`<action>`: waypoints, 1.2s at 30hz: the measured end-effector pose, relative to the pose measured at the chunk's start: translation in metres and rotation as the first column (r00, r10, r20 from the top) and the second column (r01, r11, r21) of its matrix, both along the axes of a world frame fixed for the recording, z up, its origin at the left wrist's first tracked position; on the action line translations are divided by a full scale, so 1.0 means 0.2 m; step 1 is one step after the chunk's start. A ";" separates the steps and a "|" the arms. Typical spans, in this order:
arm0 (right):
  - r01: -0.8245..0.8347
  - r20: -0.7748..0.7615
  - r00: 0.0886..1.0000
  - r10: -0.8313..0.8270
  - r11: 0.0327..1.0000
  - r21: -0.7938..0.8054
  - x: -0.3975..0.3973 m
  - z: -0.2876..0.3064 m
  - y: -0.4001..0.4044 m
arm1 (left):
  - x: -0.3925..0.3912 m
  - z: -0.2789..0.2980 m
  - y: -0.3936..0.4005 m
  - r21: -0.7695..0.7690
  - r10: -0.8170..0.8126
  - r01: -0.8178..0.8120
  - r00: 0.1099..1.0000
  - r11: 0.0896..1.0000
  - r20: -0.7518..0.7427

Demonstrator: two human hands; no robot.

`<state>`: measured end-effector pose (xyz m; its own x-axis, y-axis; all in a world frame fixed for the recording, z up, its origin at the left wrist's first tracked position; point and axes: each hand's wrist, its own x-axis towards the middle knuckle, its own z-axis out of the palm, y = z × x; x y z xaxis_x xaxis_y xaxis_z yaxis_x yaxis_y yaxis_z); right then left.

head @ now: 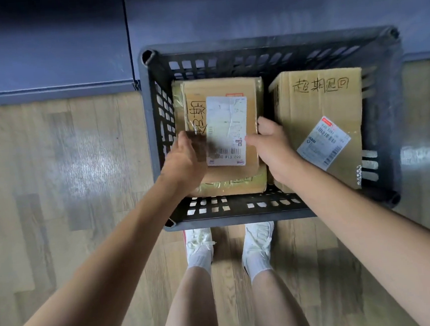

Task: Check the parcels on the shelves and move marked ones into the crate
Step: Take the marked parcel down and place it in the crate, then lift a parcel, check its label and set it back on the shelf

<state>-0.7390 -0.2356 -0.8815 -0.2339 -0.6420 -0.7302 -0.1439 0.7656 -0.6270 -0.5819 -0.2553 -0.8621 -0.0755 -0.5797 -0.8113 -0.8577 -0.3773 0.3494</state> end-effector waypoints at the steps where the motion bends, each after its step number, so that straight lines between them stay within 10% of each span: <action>1: 0.008 0.027 1.000 -0.007 1.000 -0.014 -0.01 0.07 -0.01 | 0.00 0.06 -0.02 -0.028 -0.068 0.068 0.997 0.997 0.031; 8: -0.148 -0.023 0.989 0.146 0.965 -0.217 -0.12 0.66 -0.15 | 0.01 0.63 -0.21 -0.402 -0.299 0.350 0.936 0.846 0.184; 17: -0.310 -0.244 0.946 0.214 0.817 -0.486 -0.15 1.81 -0.24 | 0.03 1.74 -0.34 -0.807 -0.298 0.412 0.904 0.423 0.306; 26: -0.576 -0.629 0.776 0.053 0.466 -0.671 -0.17 2.84 -0.15 | 0.01 2.62 -0.27 -0.920 -0.220 0.352 0.924 0.175 0.312; 36: -0.743 -0.786 0.618 -0.020 0.312 -0.593 -0.21 3.48 -0.15 | 0.01 3.22 -0.25 -0.941 -0.148 0.337 0.929 -0.033 0.338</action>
<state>-0.7807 -0.2661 -0.1854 0.1444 -0.8890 0.4345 -0.8187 -0.3540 -0.4521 -0.5798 -0.3054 -0.2180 -0.3878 -0.7716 0.5042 -0.8716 0.4850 0.0717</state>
